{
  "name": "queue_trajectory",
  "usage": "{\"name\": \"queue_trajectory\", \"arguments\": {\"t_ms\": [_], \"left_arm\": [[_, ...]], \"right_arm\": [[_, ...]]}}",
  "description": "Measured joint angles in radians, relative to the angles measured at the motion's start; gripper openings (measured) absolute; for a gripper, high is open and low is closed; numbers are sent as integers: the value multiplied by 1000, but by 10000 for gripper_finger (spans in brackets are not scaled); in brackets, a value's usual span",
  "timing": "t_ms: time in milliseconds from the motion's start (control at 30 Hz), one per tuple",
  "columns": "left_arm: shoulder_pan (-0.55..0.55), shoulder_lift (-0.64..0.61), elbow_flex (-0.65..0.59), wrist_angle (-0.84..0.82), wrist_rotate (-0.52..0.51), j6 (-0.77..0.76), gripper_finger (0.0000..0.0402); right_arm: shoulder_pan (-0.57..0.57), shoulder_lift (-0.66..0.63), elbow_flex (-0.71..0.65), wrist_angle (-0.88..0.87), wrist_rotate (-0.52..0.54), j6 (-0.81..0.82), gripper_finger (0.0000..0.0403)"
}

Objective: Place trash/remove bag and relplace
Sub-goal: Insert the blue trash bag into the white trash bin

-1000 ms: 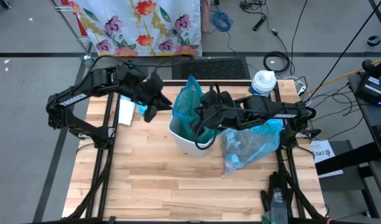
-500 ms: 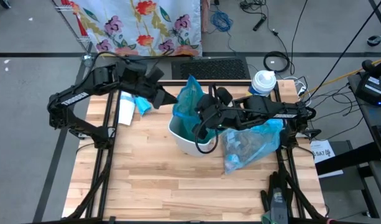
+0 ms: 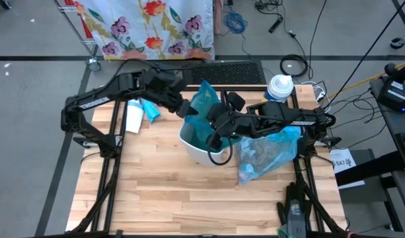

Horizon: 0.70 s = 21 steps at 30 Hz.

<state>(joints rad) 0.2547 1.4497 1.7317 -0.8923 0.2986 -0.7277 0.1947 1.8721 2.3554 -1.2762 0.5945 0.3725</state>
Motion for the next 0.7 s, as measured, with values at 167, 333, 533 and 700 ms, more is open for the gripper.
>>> {"name": "queue_trajectory", "arguments": {"t_ms": [167, 333, 533, 700], "left_arm": [[7, -56, 22, -144, -133, -19, 128], [-3, -57, 38, -158, -145, -48, 128], [-8, -26, 39, -157, -99, -52, 128], [-15, -13, 39, -118, -69, -52, 127]], "right_arm": [[0, 0, 0, -4, -1, -1, 0], [0, 0, 0, -4, -1, -10, 0], [0, 0, 0, -3, -1, -2, 0], [0, 0, 0, -2, -1, 8, 0]]}}
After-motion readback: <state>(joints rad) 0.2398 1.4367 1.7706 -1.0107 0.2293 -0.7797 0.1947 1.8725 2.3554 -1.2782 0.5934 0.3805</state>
